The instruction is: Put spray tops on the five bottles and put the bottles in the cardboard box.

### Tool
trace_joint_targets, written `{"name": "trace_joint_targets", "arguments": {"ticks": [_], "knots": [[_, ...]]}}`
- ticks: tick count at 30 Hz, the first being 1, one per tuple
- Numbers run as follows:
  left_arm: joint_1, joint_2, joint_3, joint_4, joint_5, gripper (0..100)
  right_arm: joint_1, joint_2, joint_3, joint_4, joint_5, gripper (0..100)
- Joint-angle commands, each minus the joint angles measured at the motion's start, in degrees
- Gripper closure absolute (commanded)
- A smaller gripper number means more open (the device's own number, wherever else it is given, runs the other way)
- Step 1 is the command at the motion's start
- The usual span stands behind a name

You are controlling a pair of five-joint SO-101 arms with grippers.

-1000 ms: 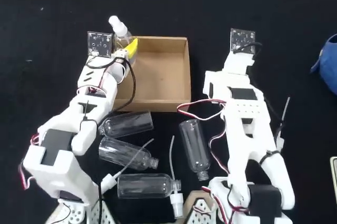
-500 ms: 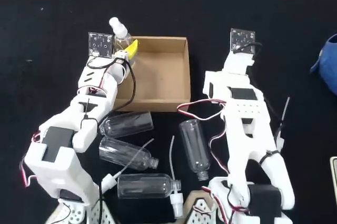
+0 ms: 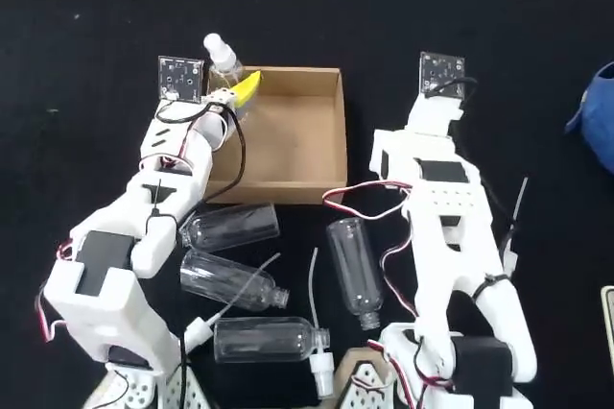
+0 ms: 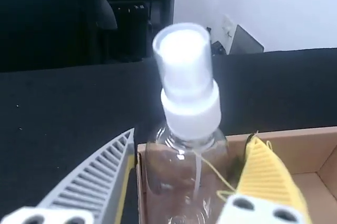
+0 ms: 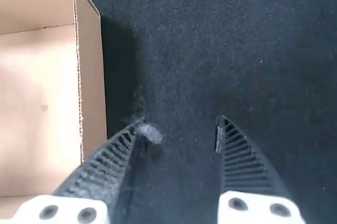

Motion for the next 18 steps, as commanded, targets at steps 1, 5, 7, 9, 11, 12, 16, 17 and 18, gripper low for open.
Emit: {"name": "trace_joint_targets", "arguments": {"ticks": [1,5,7,9,11,12,16,17,18], "knots": [[-0.92,-1.05,-1.8,-0.79,-0.18,80,1.32,-0.04,-3.91,-1.32,0.26,81.1],[-0.92,-1.14,-1.8,-0.62,-0.18,72,1.32,-0.04,-3.91,-1.32,1.85,81.1],[-0.92,-1.14,-1.8,-0.62,-0.09,69,1.32,-0.04,-3.91,-1.32,2.02,81.1],[-0.92,-1.14,-1.71,-0.62,-0.09,69,1.32,-0.04,-3.91,-1.32,2.11,81.1],[-1.01,-1.41,-1.71,-0.62,-0.09,69,1.32,-0.04,-3.91,-1.32,2.11,81.1],[-1.01,-2.29,-1.54,-0.44,-0.09,69,1.32,-0.04,-3.91,-1.32,2.11,81.1],[-0.92,-10.64,0.22,9.58,-0.09,69,1.32,-0.04,-3.82,-1.32,2.11,81.1],[-0.92,-13.63,0.4,13.71,-0.09,69,1.32,-0.04,-3.82,-1.32,2.11,81.1],[-0.92,-16.7,0.4,18.11,-0.09,69,1.32,-0.04,-3.82,-1.32,2.11,81.1]]}}
